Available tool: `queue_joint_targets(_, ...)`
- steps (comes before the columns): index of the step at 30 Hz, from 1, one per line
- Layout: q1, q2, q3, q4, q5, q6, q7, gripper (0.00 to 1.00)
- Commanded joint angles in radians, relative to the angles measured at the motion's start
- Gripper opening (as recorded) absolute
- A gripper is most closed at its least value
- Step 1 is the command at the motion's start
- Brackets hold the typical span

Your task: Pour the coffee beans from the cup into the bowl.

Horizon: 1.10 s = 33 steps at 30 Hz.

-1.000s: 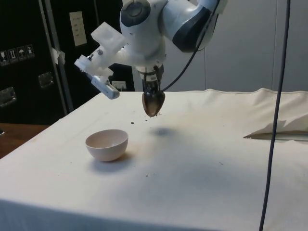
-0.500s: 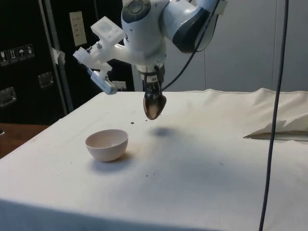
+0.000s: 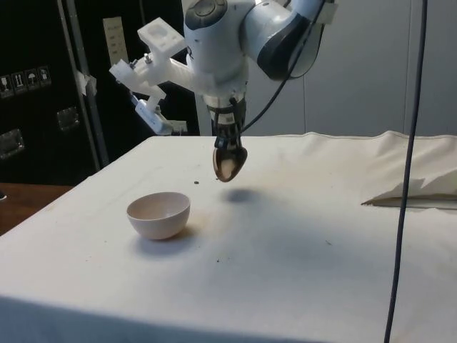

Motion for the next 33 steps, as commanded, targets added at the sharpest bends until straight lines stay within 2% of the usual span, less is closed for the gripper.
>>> queue_joint_targets(1,-0.010,0.004,-0.001,-0.005,0.018,0.029,-0.016,0.00)
queue_joint_targets(5,-0.010,0.009,-0.012,-0.007,0.040,0.056,-0.026,0.00)
queue_joint_targets(6,0.000,0.008,-0.015,-0.001,0.025,0.034,-0.011,0.00)
queue_joint_targets(7,-0.010,0.010,-0.014,-0.007,0.044,0.061,-0.029,0.00)
queue_joint_targets(12,-0.010,0.014,-0.026,-0.011,0.074,0.090,-0.045,0.00)
queue_joint_targets(13,0.000,0.012,-0.030,-0.005,0.059,0.068,-0.030,0.00)
queue_joint_targets(14,-0.010,0.014,-0.028,-0.012,0.079,0.094,-0.048,0.00)
queue_joint_targets(20,-0.011,0.017,-0.039,-0.019,0.121,0.122,-0.074,0.00)
queue_joint_targets(21,0.000,0.017,-0.045,-0.011,0.106,0.100,-0.059,0.00)
queue_joint_targets(22,-0.011,0.018,-0.041,-0.020,0.128,0.125,-0.079,0.00)
queue_joint_targets(30,-0.012,0.021,-0.054,-0.031,0.197,0.161,-0.124,0.00)
queue_joint_targets(31,0.000,0.018,-0.060,-0.023,0.176,0.137,-0.104,0.00)
queue_joint_targets(32,-0.012,0.021,-0.055,-0.032,0.204,0.163,-0.128,0.00)
queue_joint_targets(33,-0.012,0.021,-0.055,-0.032,0.204,0.163,-0.128,0.00)
